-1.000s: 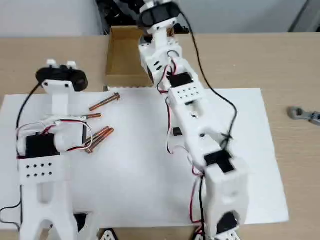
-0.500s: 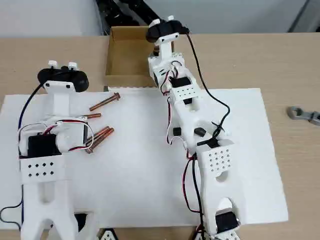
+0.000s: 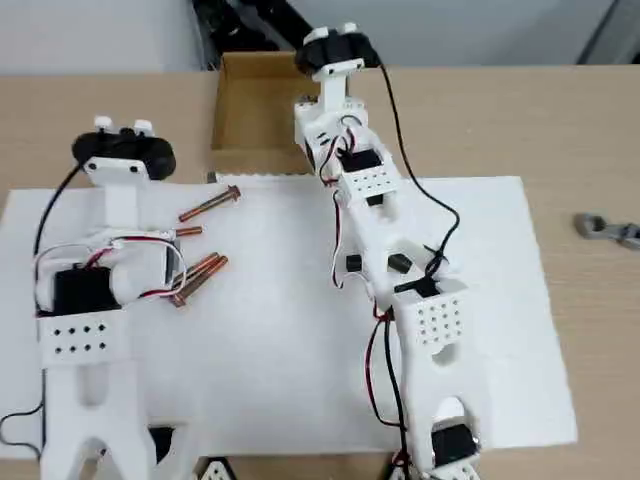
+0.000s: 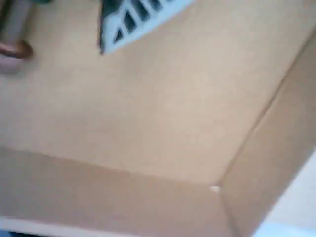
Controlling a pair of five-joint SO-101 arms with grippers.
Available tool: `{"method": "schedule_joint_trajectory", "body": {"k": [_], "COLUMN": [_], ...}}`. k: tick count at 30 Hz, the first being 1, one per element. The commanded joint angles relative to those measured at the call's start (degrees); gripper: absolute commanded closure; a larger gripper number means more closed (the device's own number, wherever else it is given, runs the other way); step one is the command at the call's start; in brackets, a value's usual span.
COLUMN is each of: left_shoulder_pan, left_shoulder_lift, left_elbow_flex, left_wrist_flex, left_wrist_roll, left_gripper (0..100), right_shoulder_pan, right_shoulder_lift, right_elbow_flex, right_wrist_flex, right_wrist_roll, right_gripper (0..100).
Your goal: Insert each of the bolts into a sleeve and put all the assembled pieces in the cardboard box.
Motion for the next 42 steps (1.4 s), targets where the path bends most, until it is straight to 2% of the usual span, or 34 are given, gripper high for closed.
{"method": "schedule_joint_trajectory", "body": {"k": [1, 6, 10, 16, 23, 28, 33, 36, 42], "left_shoulder_pan": [-0.4, 0.9, 1.3, 3.3, 7.9, 8.0, 7.7, 6.9, 7.0], "left_shoulder_lift": [0.3, 4.3, 15.6, 33.8, 49.1, 56.0, 62.9, 67.0, 75.4], "left_elbow_flex": [-6.7, -12.6, -20.0, -37.7, -51.9, -56.2, -60.7, -65.1, -74.2], "left_wrist_flex": [-0.6, 1.2, 4.2, 10.5, 16.6, 16.4, 16.4, 16.4, 16.8], "left_wrist_roll": [-0.3, -7.2, -10.0, -15.4, -24.5, -27.1, -29.4, -29.5, -30.4], "left_gripper": [85, 85, 85, 85, 85, 85, 85, 85, 85], "right_shoulder_pan": [1.5, 2.7, 3.8, 7.1, 10.9, 14.3, 16.7, 16.7, 16.9], "right_shoulder_lift": [-5.7, -14.3, -21.8, -32.7, -44.8, -52.6, -59.1, -63.3, -72.7], "right_elbow_flex": [-2.7, -2.7, -2.7, -2.7, -2.6, -2.4, 1.0, 7.6, 21.5], "right_wrist_flex": [2.0, 13.4, 27.5, 44.3, 65.9, 76.8, 78.6, 78.6, 77.0], "right_wrist_roll": [-2.0, -3.6, -3.6, -3.2, 7.8, 9.3, 11.3, 15.0, 15.0], "right_gripper": [81.7, 81.7, 81.7, 81.8, 81.7, 81.7, 81.7, 81.6, 81.7]}}
